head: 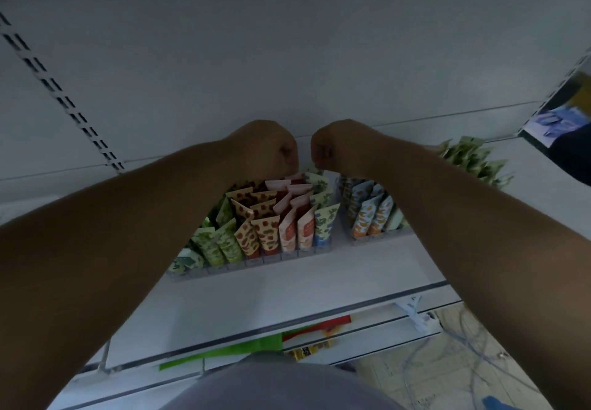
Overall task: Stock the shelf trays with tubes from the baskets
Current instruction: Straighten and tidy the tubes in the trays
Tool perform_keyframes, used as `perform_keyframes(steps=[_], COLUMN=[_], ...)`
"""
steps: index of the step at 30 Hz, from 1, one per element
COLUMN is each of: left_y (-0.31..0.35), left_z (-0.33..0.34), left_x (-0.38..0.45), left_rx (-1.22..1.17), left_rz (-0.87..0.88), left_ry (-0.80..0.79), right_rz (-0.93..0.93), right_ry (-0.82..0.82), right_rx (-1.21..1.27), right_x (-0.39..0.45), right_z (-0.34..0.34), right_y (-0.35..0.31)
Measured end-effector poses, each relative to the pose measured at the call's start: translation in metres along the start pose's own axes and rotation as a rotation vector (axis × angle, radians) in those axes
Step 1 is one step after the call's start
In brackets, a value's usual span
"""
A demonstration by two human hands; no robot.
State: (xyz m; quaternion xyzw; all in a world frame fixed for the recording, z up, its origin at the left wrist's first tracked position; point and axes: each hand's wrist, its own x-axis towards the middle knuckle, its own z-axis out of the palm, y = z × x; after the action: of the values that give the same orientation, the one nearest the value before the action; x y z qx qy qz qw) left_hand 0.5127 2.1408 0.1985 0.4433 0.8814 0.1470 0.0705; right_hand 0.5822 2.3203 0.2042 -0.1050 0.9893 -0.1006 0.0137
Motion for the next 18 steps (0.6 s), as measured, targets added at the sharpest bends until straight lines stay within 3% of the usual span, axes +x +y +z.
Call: perform_keyframes(steps=[13,18], left_y=[0.002,0.003], left_z=[0.005,0.000], left_x=[-0.010,-0.035], left_rx=[-0.025,-0.096], left_rz=[-0.103,-0.208], left_ry=[0.090,0.221], right_rz=[-0.094,-0.143], right_ry=[-0.017,0.096], right_rx=[0.019,0.071], right_x=[0.002,0.004], right_z=[0.001,0.001], right_y=[0.005,-0.001])
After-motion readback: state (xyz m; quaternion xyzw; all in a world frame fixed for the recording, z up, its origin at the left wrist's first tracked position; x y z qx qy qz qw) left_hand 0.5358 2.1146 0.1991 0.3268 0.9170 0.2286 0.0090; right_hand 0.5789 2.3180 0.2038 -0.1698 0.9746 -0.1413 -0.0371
